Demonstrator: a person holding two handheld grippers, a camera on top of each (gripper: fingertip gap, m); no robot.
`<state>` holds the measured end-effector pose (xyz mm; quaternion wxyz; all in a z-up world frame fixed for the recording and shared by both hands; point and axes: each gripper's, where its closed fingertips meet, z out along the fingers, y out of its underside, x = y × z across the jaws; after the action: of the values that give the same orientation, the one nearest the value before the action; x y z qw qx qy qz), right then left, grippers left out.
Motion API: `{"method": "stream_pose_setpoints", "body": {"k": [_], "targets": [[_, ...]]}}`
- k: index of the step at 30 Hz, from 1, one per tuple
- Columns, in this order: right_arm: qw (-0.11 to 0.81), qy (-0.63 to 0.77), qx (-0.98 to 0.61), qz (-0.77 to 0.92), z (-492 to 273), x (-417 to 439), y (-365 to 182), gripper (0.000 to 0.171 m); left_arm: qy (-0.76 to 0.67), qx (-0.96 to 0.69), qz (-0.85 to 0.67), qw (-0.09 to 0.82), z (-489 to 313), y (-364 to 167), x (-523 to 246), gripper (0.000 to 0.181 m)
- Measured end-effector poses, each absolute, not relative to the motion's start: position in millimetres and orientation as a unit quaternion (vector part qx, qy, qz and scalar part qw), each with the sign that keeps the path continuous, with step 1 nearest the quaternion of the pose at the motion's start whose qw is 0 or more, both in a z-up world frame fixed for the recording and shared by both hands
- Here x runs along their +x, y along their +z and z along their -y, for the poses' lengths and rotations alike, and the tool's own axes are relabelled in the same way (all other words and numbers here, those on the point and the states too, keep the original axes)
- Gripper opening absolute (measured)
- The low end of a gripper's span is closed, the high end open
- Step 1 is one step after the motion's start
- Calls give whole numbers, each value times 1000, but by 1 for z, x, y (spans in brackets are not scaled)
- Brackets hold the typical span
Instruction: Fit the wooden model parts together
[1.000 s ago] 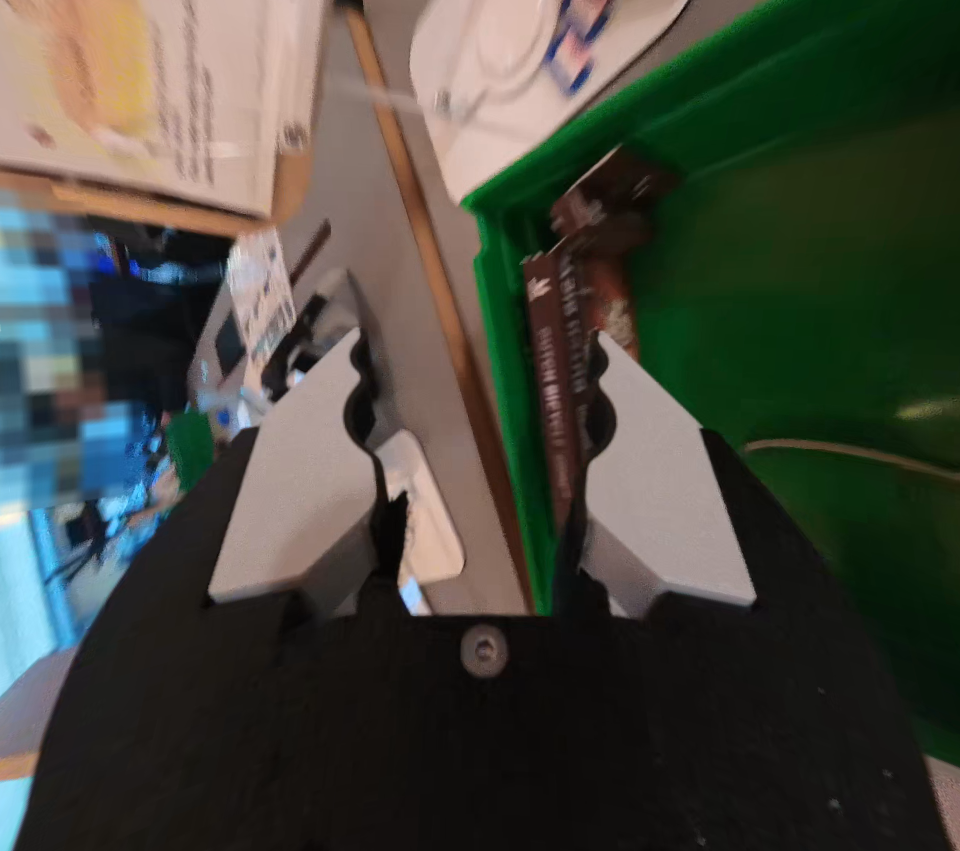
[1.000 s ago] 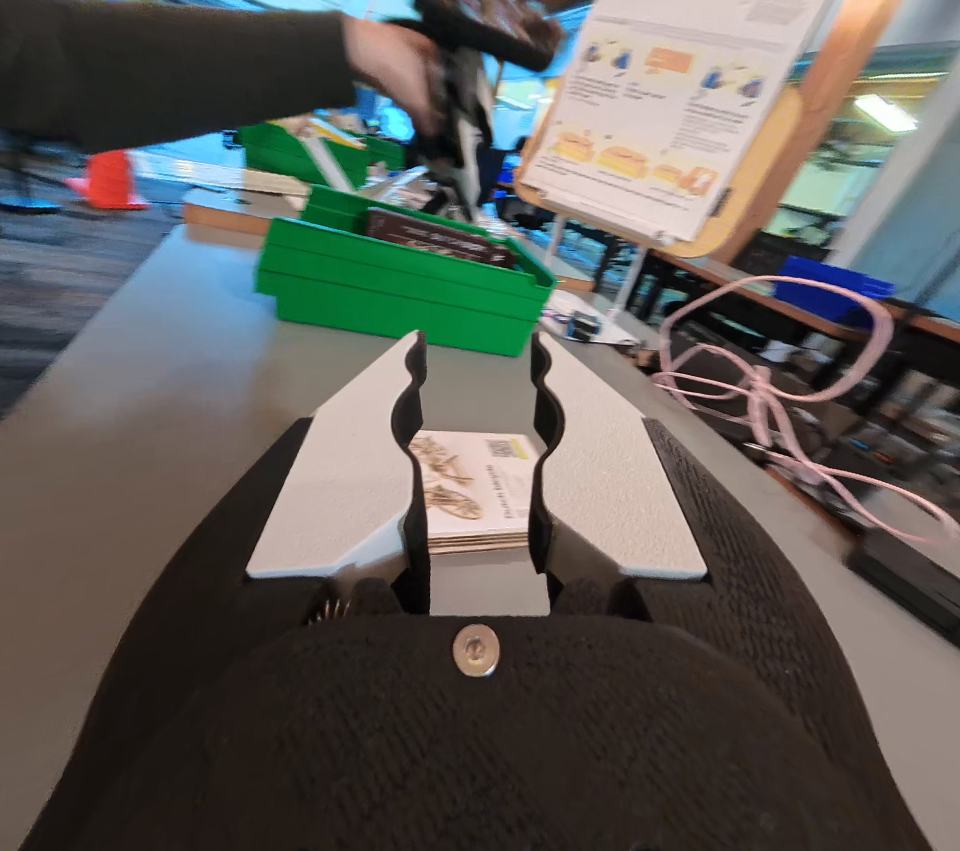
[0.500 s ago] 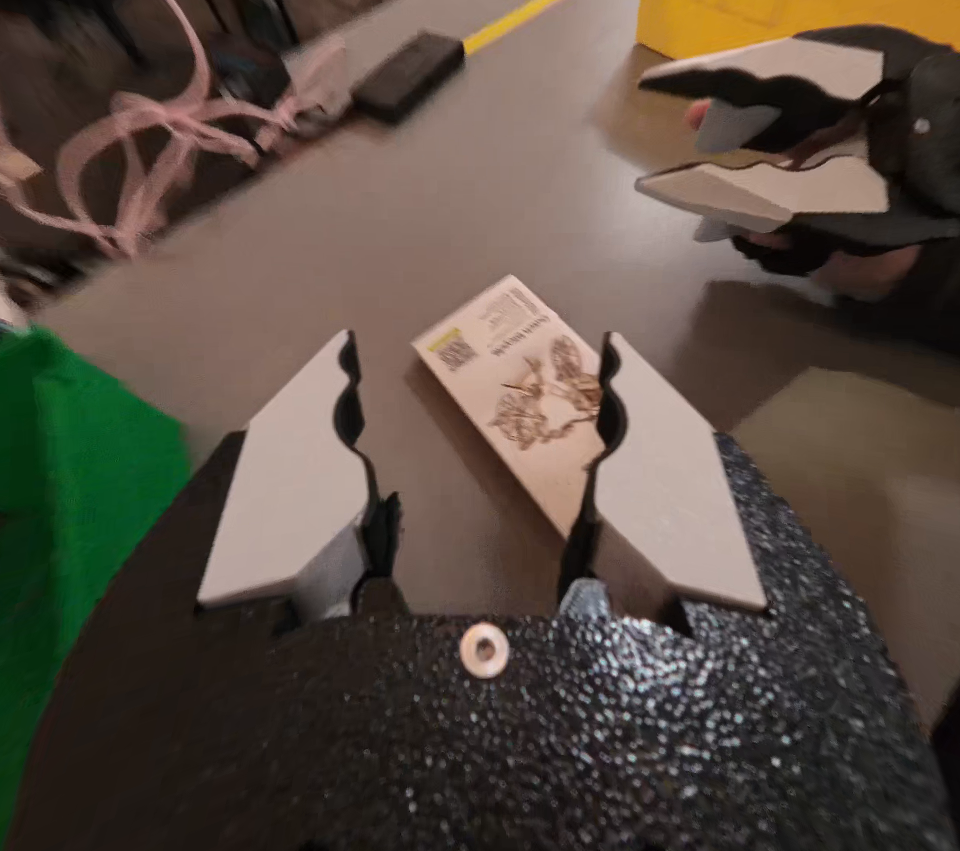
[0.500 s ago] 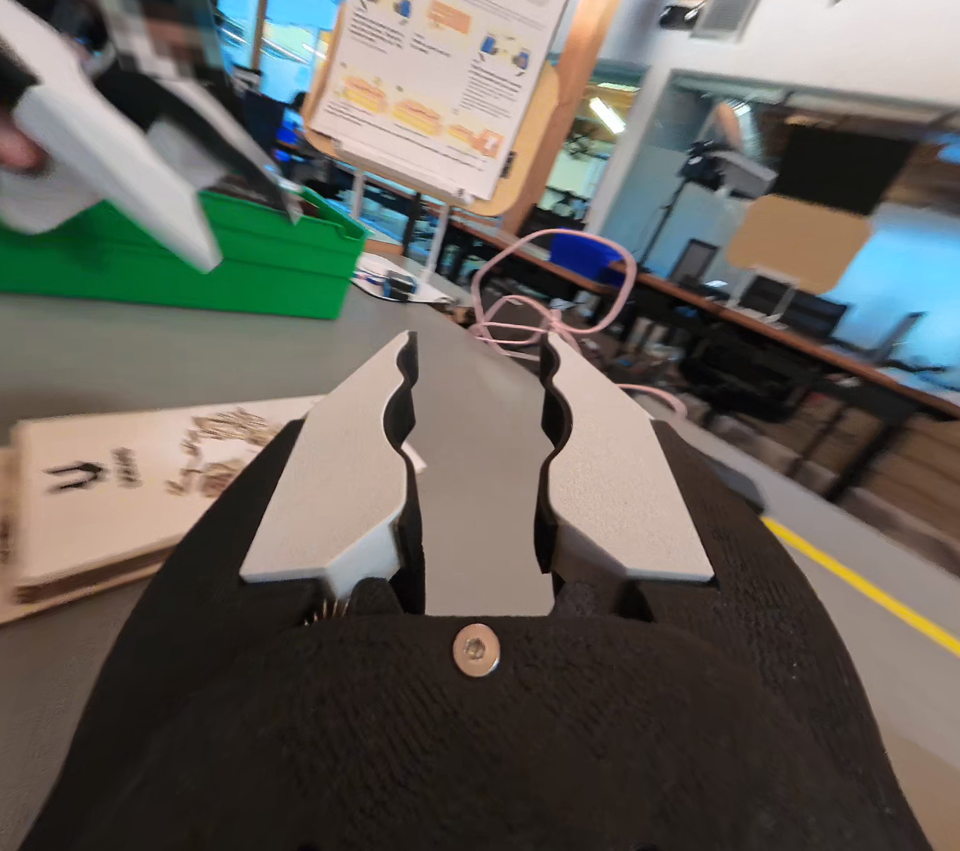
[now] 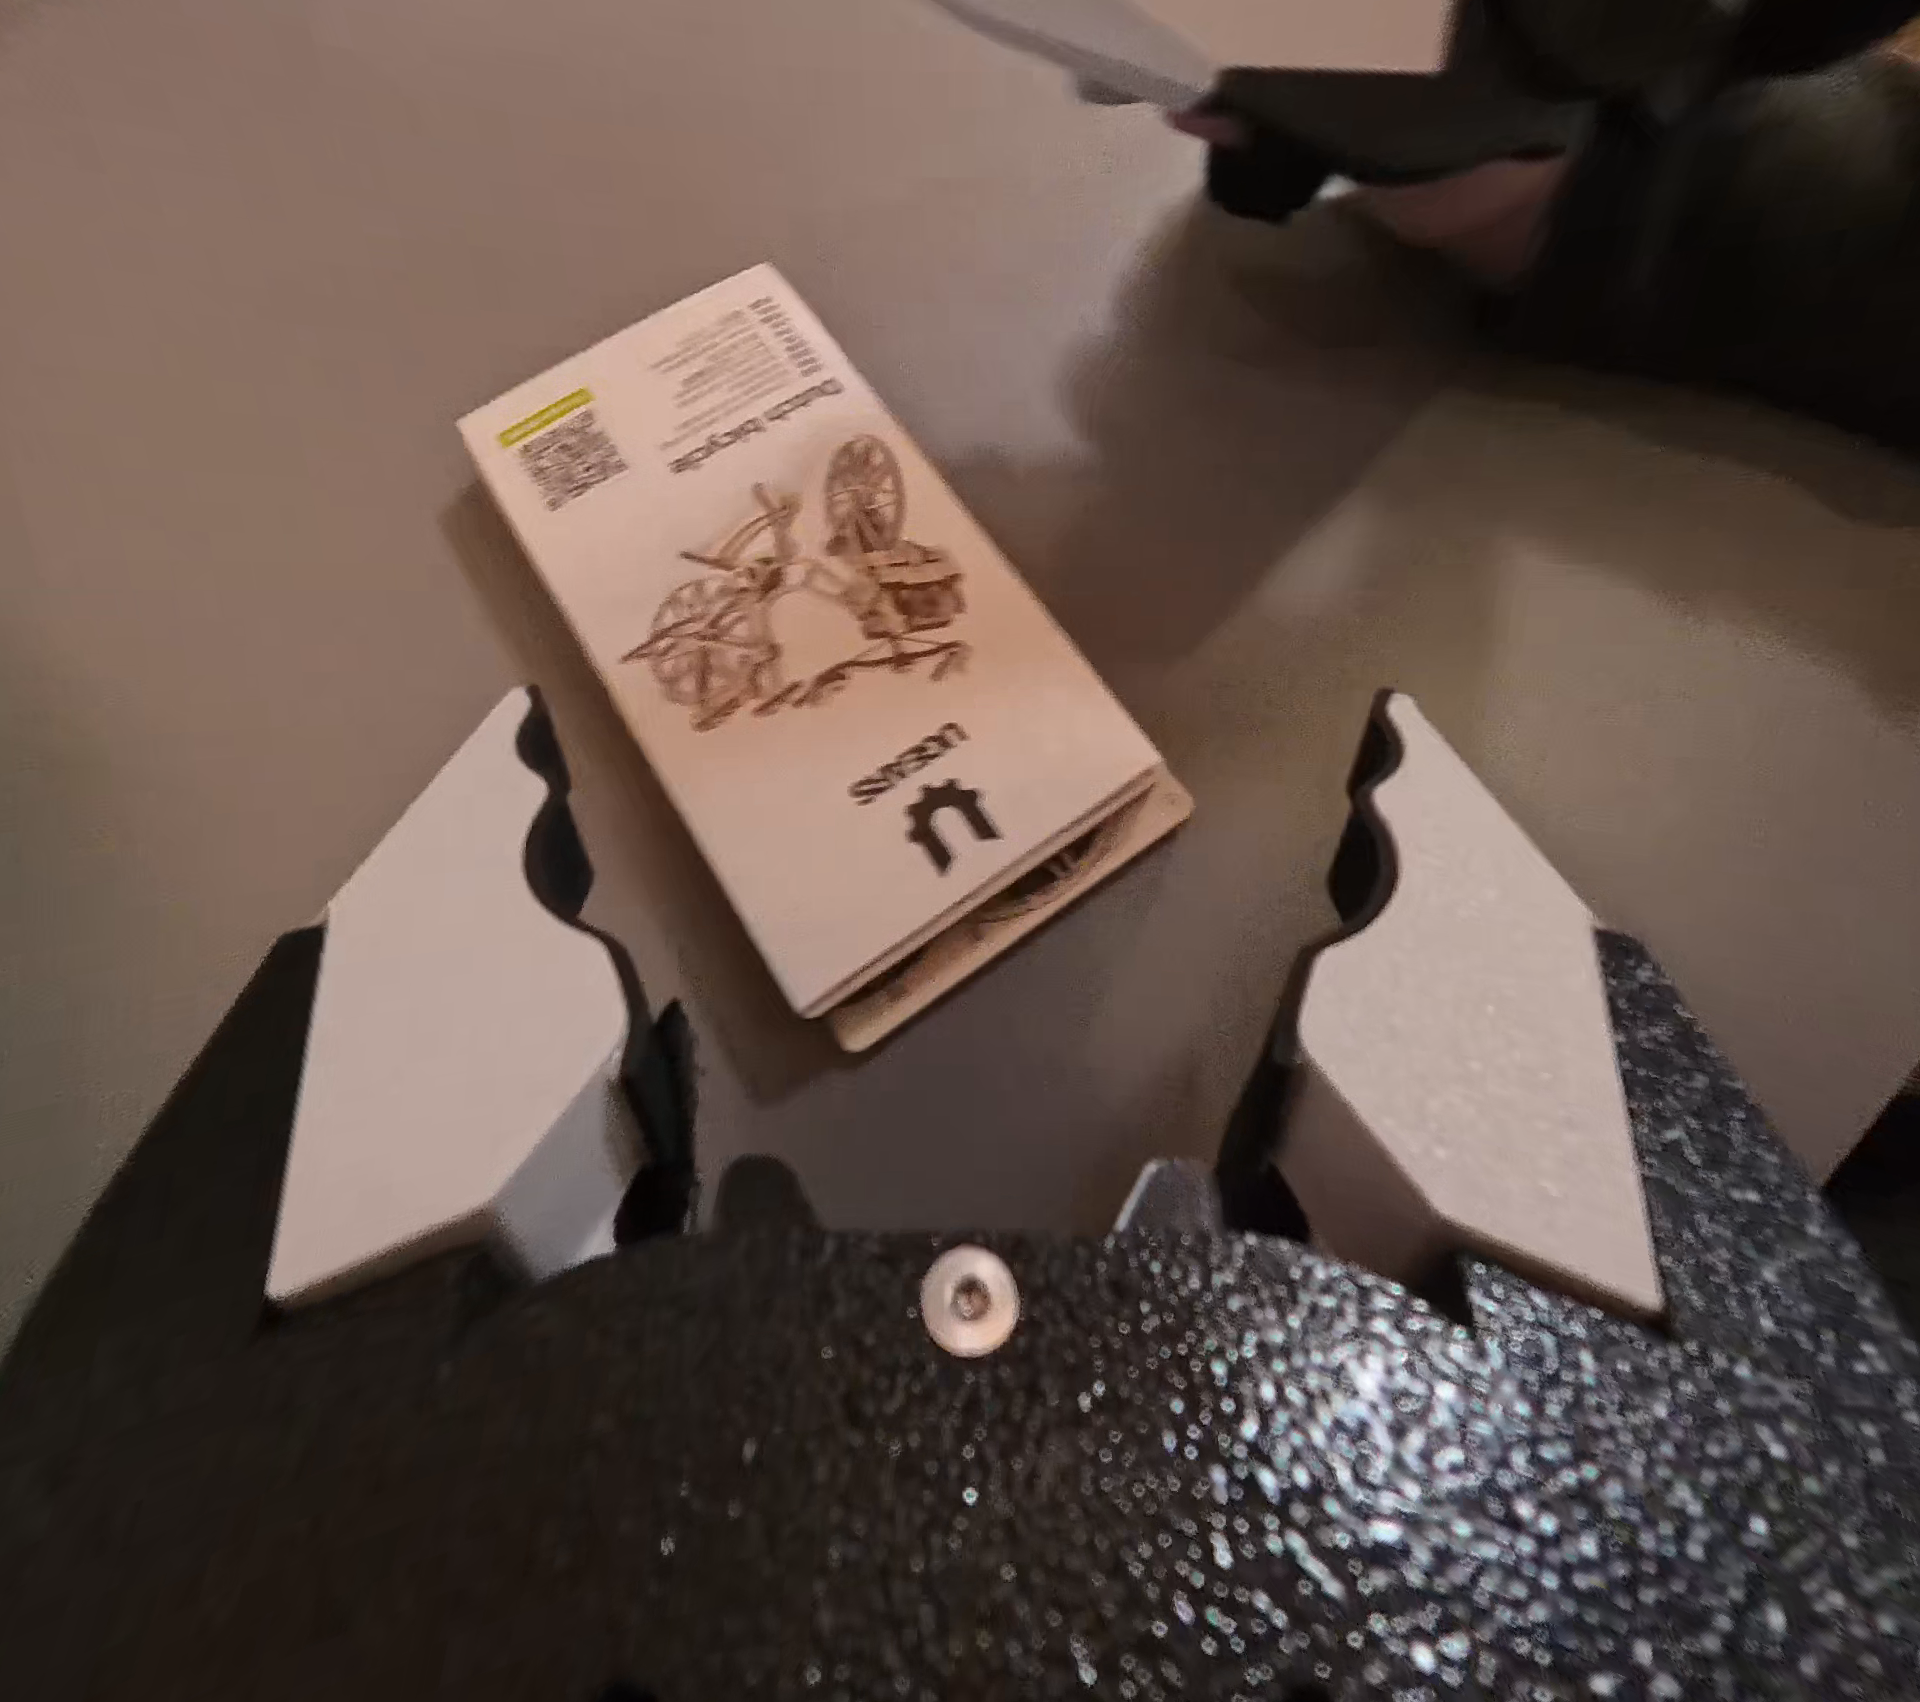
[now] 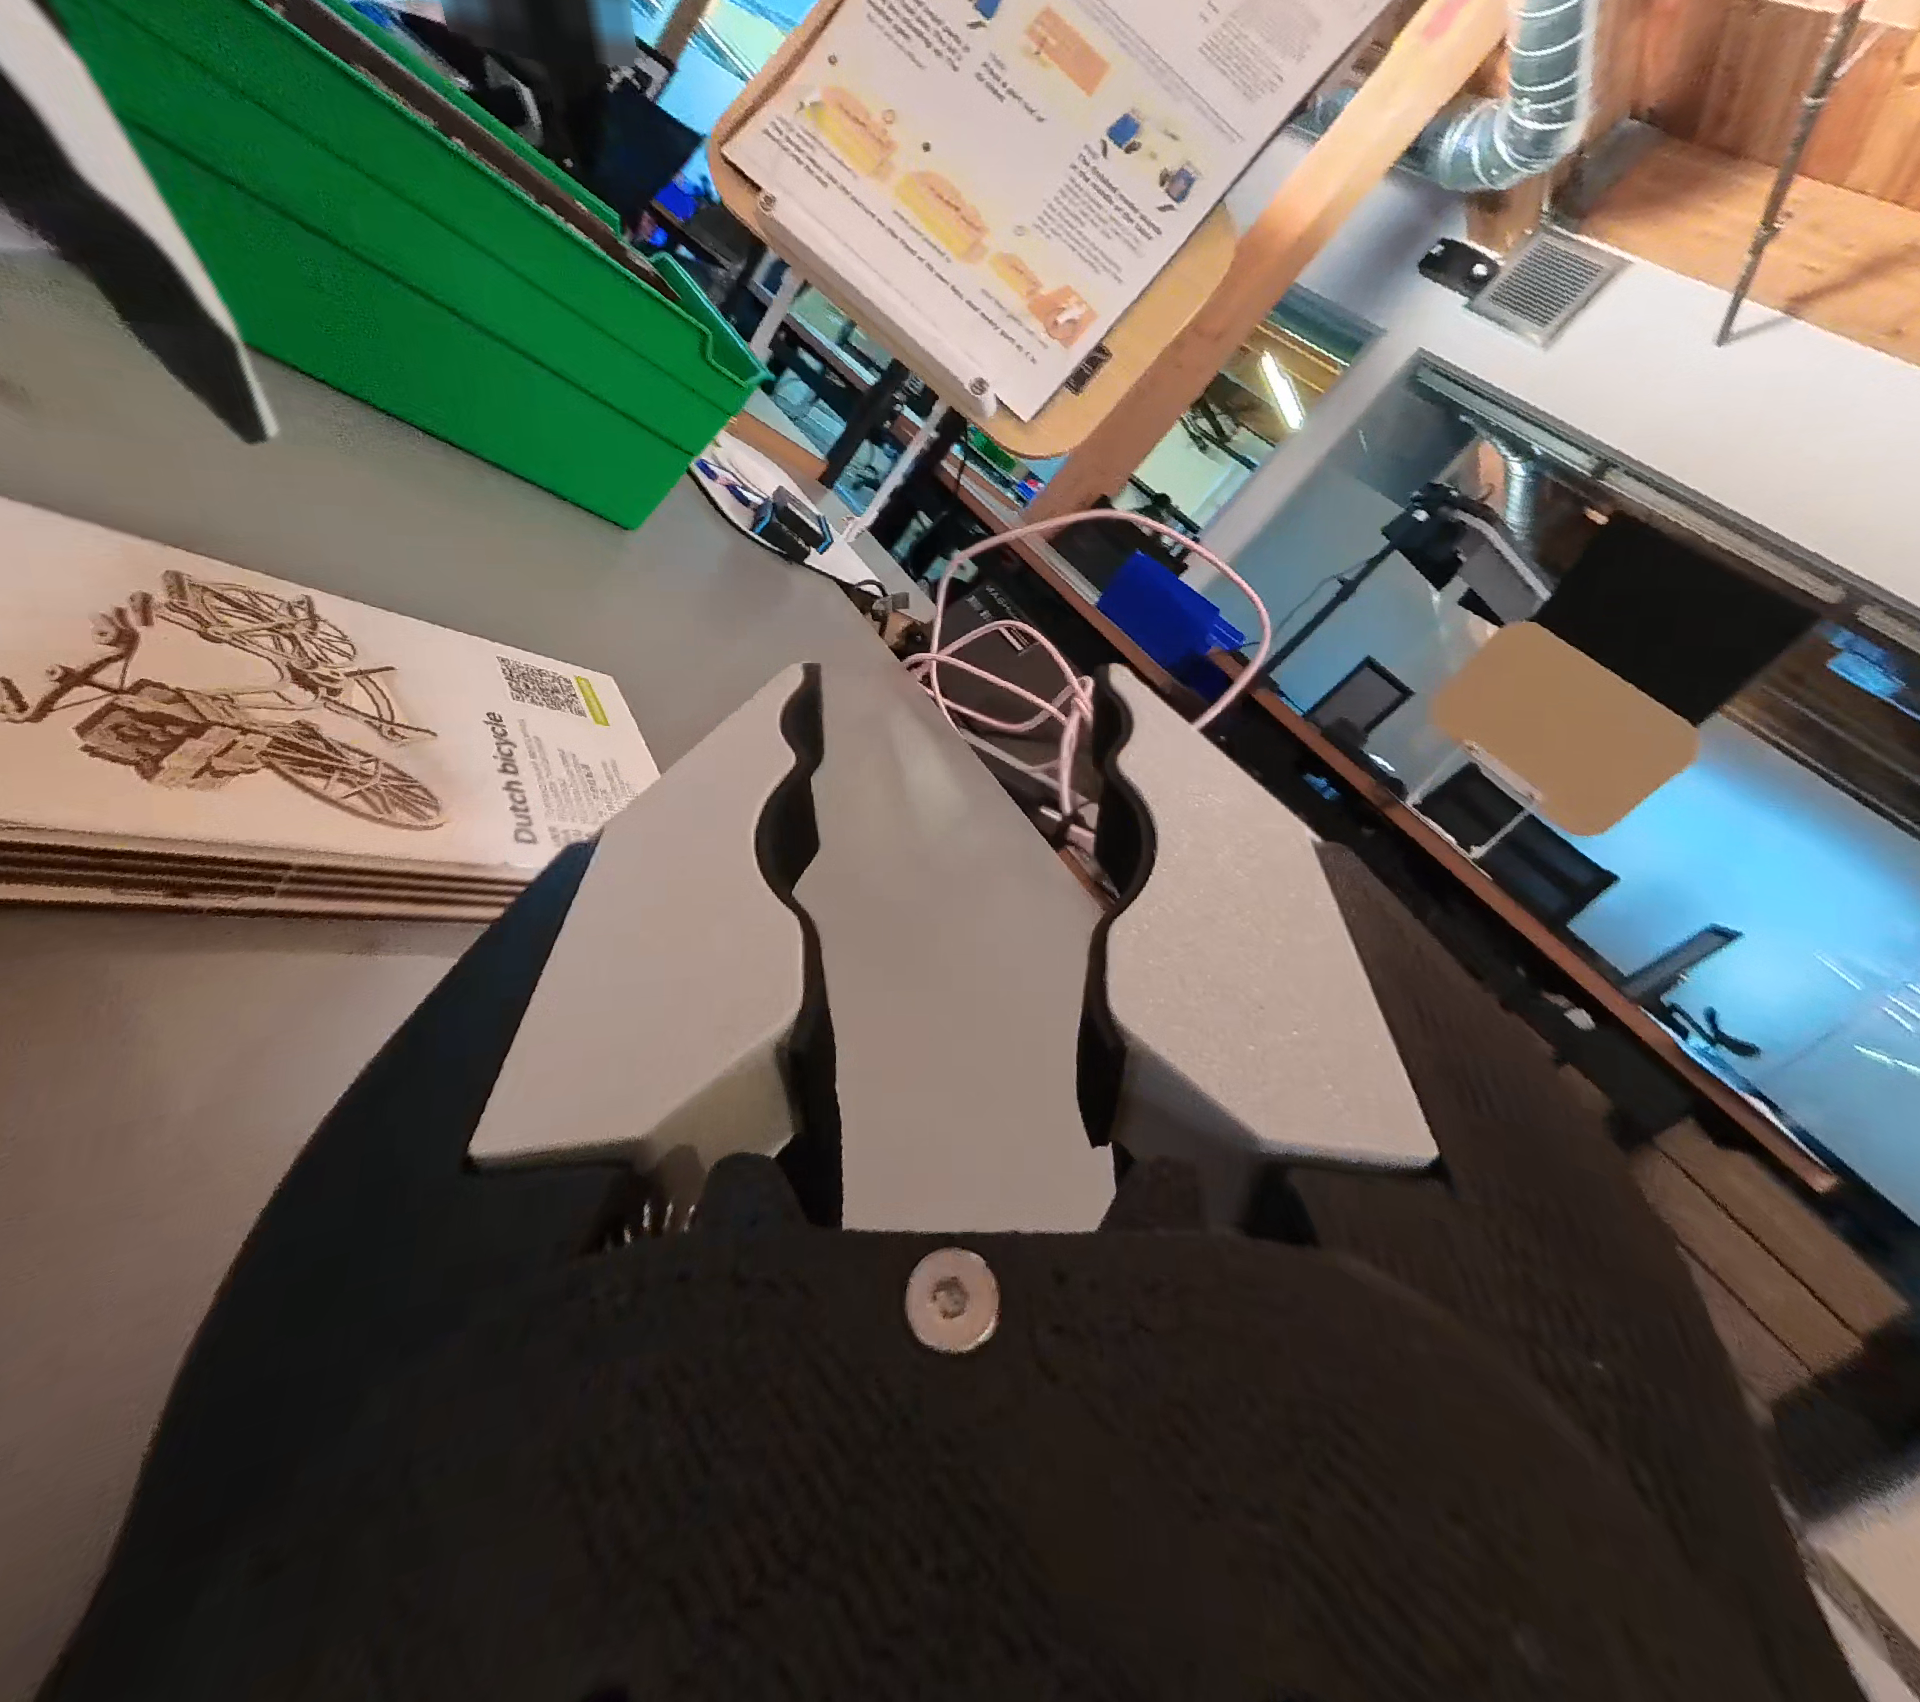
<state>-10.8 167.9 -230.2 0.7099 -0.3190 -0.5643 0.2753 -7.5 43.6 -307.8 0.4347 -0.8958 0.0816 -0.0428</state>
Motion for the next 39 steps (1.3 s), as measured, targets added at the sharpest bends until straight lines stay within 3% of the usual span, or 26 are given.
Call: {"method": "stream_pose_setpoints", "body": {"k": [9, 24, 31, 39], "targets": [[691, 333, -333, 548, -168, -6, -225, 51, 3, -880, -10, 474, -67, -320, -11, 143], [686, 344, -362, 528, -177, -5, -224, 51, 97, -921, -17, 378, -32, -336, -71, 132], [678, 348, -357, 540, -172, -9, -228, 51, -70, -907, -53, 411, -39, -324, -81, 135], [664, 357, -363, 547, -172, -11, -232, 51, -57, -952, -73, 292, -46, -348, -81, 131]]}}
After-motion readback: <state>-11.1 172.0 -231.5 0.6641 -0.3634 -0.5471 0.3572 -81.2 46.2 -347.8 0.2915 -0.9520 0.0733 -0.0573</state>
